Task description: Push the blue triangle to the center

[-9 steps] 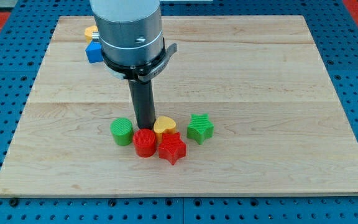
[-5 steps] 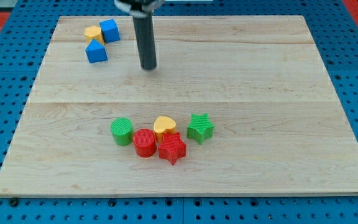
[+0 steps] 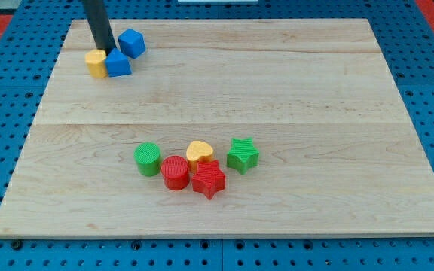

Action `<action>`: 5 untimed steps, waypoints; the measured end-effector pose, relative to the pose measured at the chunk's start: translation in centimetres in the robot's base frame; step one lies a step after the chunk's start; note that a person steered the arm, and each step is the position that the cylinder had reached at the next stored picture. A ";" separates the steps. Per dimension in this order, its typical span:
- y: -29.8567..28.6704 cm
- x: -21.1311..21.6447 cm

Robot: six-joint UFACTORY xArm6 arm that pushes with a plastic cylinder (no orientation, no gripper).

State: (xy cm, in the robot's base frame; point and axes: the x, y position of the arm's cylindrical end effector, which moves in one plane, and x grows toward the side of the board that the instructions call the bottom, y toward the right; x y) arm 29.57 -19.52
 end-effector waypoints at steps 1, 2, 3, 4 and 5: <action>2.4 3.5; 5.5 8.5; 7.3 12.5; 2.9 10.9; 1.1 7.6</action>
State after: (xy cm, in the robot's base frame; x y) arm 37.20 -18.42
